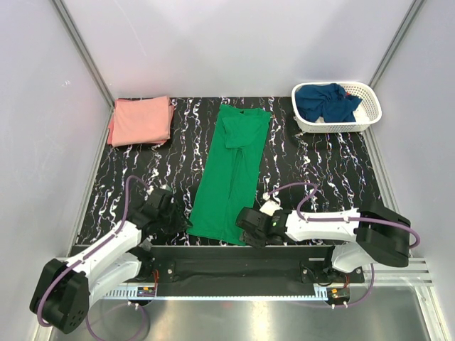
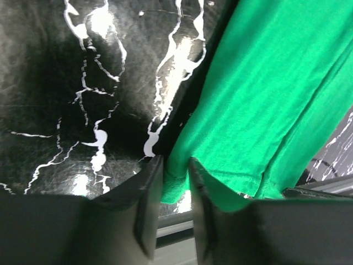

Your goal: Fold and stack the t-shirts

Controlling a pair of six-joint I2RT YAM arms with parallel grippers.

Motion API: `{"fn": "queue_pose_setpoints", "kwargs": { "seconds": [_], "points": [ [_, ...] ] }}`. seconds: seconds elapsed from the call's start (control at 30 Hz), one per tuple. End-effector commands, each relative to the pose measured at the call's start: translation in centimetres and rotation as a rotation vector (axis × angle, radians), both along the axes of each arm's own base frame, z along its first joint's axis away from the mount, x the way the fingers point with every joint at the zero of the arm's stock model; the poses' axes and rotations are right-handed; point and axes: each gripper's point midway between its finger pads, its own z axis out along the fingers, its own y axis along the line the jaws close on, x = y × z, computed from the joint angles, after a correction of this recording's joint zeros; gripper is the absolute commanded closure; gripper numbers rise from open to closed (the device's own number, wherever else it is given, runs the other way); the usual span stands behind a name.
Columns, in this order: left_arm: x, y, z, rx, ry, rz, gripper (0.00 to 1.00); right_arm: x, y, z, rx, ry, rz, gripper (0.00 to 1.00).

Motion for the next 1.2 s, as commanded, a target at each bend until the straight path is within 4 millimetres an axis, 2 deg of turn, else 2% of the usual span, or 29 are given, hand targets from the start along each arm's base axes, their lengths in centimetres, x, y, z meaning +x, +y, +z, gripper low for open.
{"fn": "queue_pose_setpoints", "kwargs": {
  "seconds": [0.0, 0.13, 0.23, 0.27, 0.3, 0.33, 0.4, 0.6, 0.73, 0.77, 0.87, 1.0, 1.07, 1.13, 1.17],
  "points": [
    [-0.4, 0.9, -0.8, 0.047, 0.006, 0.018, 0.73, 0.5, -0.2, 0.2, -0.002, -0.049, -0.038, 0.62],
    [-0.3, 1.0, -0.6, 0.049, -0.003, 0.023, 0.76, 0.6, -0.3, 0.5, -0.01, -0.066, -0.042, 0.67],
    [-0.3, 0.9, -0.4, 0.04, -0.012, 0.024, 0.91, 0.4, -0.2, 0.5, -0.018, -0.073, -0.031, 0.74],
    [-0.3, 0.8, -0.4, 0.036, -0.015, 0.024, 0.97, 0.3, -0.2, 0.5, -0.019, -0.073, -0.029, 0.78],
    [-0.3, 0.7, -0.3, 0.032, -0.018, 0.023, 1.0, 0.3, -0.1, 0.5, -0.019, -0.077, -0.028, 0.82],
    [-0.3, 0.7, -0.2, 0.027, -0.019, 0.021, 1.0, 0.3, -0.1, 0.6, -0.022, -0.082, -0.025, 0.92],
    [-0.3, 0.4, 0.1, 0.011, -0.023, 0.021, 1.0, 0.3, -0.2, 1.1, -0.033, -0.092, -0.023, 0.99],
    [0.5, -1.2, 2.7, -0.071, -0.054, -0.006, 1.0, 0.7, -0.8, 2.5, -0.036, -0.139, -0.022, 1.0],
    [1.2, -2.4, 3.8, -0.122, -0.057, -0.014, 1.0, 1.5, -0.4, 4.0, -0.041, -0.192, 0.007, 1.0],
    [1.2, -2.8, 4.1, -0.139, -0.054, -0.024, 1.0, 1.8, 0.2, 5.0, -0.037, -0.21, 0.023, 1.0],
    [2.1, -3.4, 5.3, -0.156, -0.068, -0.026, 1.0, 2.5, -1.2, 6.4, -0.125, -0.253, 0.029, 1.0],
    [3.7, -4.2, 7.0, -0.156, -0.08, -0.034, 1.0, 4.3, -2.4, 8.6, -0.163, -0.317, 0.015, 1.0],
    [4.9, -4.6, 8.2, -0.154, -0.099, -0.049, 1.0, 5.9, -3.3, 9.5, -0.162, -0.334, 0.004, 1.0],
    [5.9, -4.6, 8.3, -0.143, -0.089, -0.046, 1.0, 7.4, -4.0, 10.0, -0.152, -0.332, -0.012, 1.0],
    [6.6, -5.0, 9.1, -0.161, -0.102, -0.052, 1.0, 8.1, -4.1, 10.6, -0.151, -0.355, 0.011, 1.0]
  ]
}}
